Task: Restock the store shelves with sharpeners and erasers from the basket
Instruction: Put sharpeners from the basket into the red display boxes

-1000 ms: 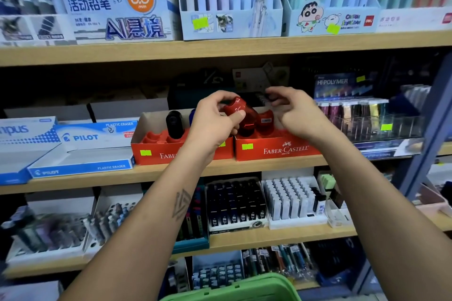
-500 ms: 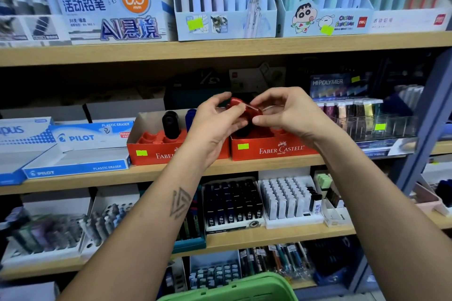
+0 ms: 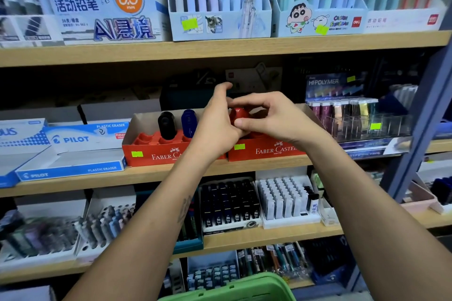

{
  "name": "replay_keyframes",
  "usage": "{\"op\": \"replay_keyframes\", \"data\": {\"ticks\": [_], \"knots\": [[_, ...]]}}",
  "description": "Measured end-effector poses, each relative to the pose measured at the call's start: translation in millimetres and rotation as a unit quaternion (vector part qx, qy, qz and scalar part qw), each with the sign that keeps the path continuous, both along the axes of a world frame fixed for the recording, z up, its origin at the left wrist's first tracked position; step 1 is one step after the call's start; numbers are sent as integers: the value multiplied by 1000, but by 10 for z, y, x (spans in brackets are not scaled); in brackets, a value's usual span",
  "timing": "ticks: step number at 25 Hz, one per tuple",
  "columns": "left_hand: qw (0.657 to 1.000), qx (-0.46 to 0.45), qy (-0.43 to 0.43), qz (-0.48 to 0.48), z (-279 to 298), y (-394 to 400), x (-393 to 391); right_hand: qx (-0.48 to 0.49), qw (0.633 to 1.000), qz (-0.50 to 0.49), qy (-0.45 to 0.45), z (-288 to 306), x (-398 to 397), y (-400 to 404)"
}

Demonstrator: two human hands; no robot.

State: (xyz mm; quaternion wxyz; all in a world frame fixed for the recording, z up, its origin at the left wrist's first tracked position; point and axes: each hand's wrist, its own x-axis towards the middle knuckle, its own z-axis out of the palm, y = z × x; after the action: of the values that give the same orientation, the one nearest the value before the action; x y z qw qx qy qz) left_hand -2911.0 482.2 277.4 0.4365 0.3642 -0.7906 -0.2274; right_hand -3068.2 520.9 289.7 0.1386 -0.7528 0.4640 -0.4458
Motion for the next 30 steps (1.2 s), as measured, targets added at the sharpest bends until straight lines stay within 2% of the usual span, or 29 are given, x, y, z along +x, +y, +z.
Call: {"op": "replay_keyframes", "data": {"ticks": [2, 4, 7, 11, 13, 21, 26, 30], "knots": [[999, -10, -37, 21, -21, -24, -6, -24, 999, -40, -13, -9, -57, -55], [997, -15, -69, 27, -63, -39, -8, -51, 988, -139, -48, -30, -212, -140], [978, -85, -188, 31, -64, -5, -11, -22, 969, -247, -12, -83, -364, -200], [940, -86, -331, -3, -45, 20, 19, 19, 965, -260, 31, -117, -297, -171], [924, -94, -370, -12, -38, 2, 40, 25, 964, -259, 54, -102, -273, -159], [930, -73, -361, -2, -71, -51, 26, 25, 954, -270, 127, -65, -179, -114], [932, -108, -346, -3, -71, 30, 57, -20, 956, -277, 93, -91, -91, -68], [945, -186, -265, 38, 33, 248, 320, -99, 978, -178, 42, -120, 305, 123]]}}
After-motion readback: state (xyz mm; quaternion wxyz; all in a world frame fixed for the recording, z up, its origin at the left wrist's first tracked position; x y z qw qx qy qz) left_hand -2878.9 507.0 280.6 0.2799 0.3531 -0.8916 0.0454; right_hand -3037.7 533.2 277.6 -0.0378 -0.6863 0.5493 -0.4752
